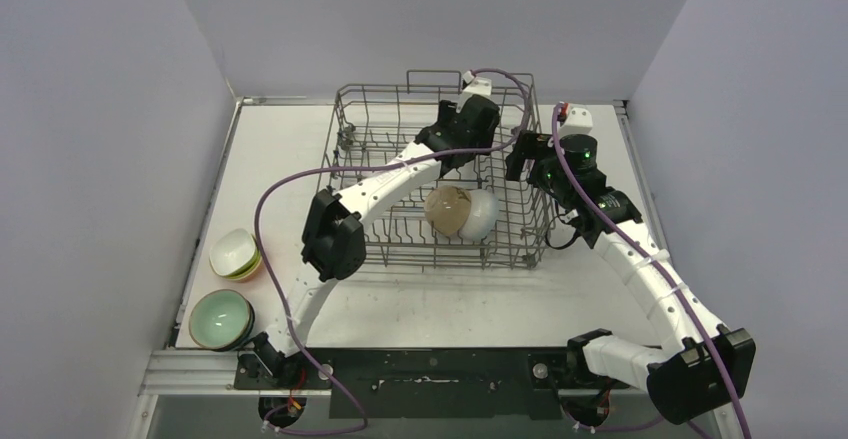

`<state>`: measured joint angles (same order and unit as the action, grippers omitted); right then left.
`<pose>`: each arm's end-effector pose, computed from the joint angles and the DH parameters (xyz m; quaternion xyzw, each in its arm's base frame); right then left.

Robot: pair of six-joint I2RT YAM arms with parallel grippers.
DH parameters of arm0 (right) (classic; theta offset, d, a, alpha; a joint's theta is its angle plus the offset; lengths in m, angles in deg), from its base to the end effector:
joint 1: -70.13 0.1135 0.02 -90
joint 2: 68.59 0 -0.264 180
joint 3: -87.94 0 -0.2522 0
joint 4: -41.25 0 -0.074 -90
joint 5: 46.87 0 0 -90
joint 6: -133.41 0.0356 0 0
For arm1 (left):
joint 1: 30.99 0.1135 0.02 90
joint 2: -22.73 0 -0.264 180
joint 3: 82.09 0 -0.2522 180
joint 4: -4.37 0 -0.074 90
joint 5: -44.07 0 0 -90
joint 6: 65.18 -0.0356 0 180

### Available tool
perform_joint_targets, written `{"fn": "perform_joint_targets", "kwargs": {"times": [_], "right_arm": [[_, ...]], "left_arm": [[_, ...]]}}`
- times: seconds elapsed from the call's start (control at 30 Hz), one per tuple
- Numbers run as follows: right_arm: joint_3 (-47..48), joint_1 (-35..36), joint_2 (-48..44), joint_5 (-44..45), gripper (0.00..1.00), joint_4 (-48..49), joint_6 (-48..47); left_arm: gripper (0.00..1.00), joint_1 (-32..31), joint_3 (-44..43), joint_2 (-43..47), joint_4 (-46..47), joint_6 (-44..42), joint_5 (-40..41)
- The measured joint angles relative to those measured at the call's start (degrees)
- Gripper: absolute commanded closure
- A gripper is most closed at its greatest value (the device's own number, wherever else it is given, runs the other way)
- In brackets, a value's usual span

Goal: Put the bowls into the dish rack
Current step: Turn the bowl upside down on the dish rack.

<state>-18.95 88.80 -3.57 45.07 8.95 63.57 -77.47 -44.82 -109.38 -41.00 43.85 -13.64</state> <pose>0.2449 0.0815 0.3434 0.0201 0.8394 0.1671 0.5169 0.3791 -0.3715 0.2965 0.0767 0.8573 -0.0338 0.5079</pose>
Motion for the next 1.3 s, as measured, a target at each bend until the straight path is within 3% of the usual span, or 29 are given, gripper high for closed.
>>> {"fn": "perform_joint_targets", "kwargs": {"times": [0.27,0.5,0.63,0.67,0.9,0.97,1.3], "right_arm": [[0.0,0.0,-3.3,1.3,0.1,-0.1,0.0],[0.0,-0.2,-8.9,3.5,0.1,0.0,0.0],[0.0,-0.3,-9.5,4.0,0.1,0.0,0.0],[0.0,-0.3,-9.5,4.0,0.1,0.0,0.0],[0.0,-0.3,-9.5,4.0,0.1,0.0,0.0],[0.0,-0.3,-9.5,4.0,0.1,0.0,0.0],[0.0,-0.3,-9.4,3.3,0.1,0.1,0.0]], "left_arm": [[0.97,-0.3,-1.7,-1.6,-0.4,0.8,-0.2],[0.61,-0.3,-3.9,-3.1,-1.5,1.4,-0.1],[0.3,-0.1,-4.0,-3.1,-1.7,1.8,-1.0],[0.27,-0.1,-4.0,-3.1,-1.7,1.9,-1.1],[0.15,-0.2,-4.0,-3.1,-1.6,2.9,-2.8],[0.05,-0.4,-3.9,-3.1,-1.4,3.0,-3.2],[0.05,-1.5,-2.1,-2.4,0.0,3.2,-5.6]]}}
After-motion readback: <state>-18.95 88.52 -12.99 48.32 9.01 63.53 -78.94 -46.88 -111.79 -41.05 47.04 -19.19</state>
